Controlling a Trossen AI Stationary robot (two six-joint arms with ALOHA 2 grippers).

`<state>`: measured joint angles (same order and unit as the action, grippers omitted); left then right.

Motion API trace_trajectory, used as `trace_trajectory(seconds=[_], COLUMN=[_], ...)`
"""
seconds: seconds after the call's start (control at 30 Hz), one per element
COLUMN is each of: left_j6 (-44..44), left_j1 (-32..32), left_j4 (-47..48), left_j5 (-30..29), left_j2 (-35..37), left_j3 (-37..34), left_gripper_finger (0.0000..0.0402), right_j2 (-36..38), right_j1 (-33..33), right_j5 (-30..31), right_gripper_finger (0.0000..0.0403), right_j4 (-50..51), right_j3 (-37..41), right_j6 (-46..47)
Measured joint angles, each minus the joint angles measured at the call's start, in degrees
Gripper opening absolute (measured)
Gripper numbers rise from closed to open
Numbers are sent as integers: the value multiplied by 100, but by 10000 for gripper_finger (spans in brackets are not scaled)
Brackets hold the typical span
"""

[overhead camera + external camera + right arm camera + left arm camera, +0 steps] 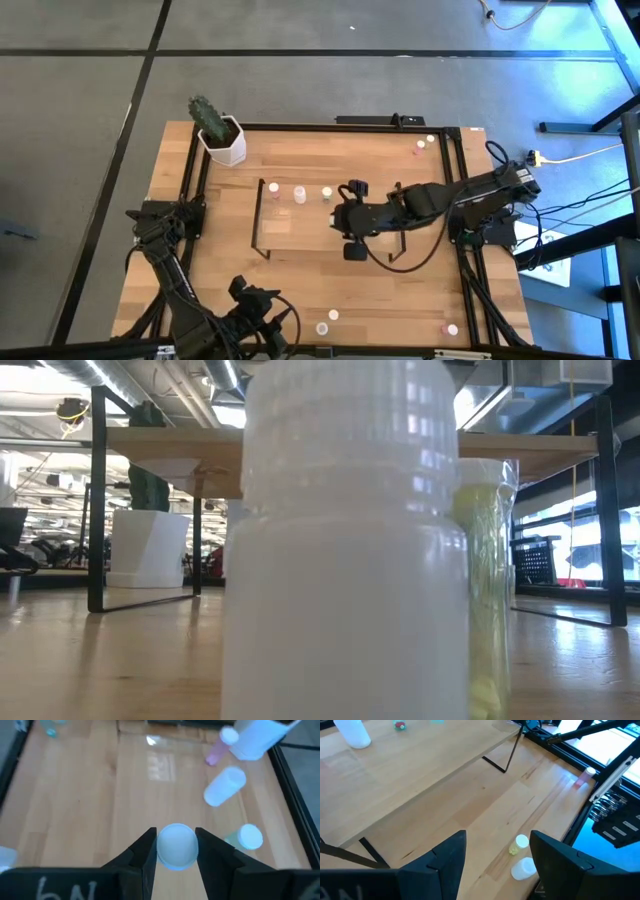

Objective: Pick and place medicine bottles onto shelf by color
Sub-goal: Put the top blue pill bottle on the shelf aligned with the other blue pill bottle

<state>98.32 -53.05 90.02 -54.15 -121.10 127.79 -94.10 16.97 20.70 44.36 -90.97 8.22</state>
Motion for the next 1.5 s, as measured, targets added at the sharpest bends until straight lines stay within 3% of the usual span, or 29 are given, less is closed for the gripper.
trace_trajectory(seconds=[0.2,0.63,1.5], left_j6=[1,2,3], left_j1=[148,253,234], left_j4=[0,0,0], left_j5=[0,2,0], left_j2=[0,0,0], left_j3=[0,0,0], left_gripper_finger=[212,212,212], right_j2=[-7,-323,-381], right_j1=[-188,-400,-452], right_j5=[-283,-578,-384], right_gripper_finger=[122,122,122], right_j4=[-649,-683,-485], right_j3=[440,440,440], right_j6=[-296,-585,-577])
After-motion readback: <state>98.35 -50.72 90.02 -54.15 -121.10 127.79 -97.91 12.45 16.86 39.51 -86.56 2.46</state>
